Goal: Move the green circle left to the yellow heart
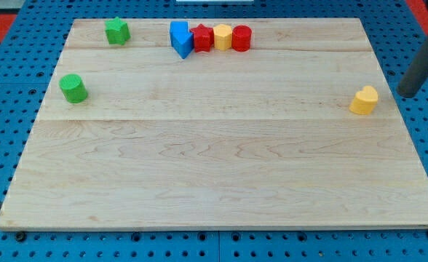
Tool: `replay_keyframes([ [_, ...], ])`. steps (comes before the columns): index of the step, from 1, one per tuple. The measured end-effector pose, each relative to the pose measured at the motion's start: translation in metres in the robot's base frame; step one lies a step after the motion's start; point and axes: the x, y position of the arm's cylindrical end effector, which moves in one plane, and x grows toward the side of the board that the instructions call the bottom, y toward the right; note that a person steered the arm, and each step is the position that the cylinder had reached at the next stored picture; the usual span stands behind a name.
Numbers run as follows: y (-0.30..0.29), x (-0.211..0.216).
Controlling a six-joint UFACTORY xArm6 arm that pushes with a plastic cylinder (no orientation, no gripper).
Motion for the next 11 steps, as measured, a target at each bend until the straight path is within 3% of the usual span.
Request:
replay_keyframes([
  [2, -0.059, 0.011],
  [3, -0.047, 0.006],
  [4, -0.101, -0.036],
  [8, -0.583, -0.066],
  [9, -0.585, -0.040],
  [10, -0.512, -0.033],
  [11, -0.557, -0.019],
])
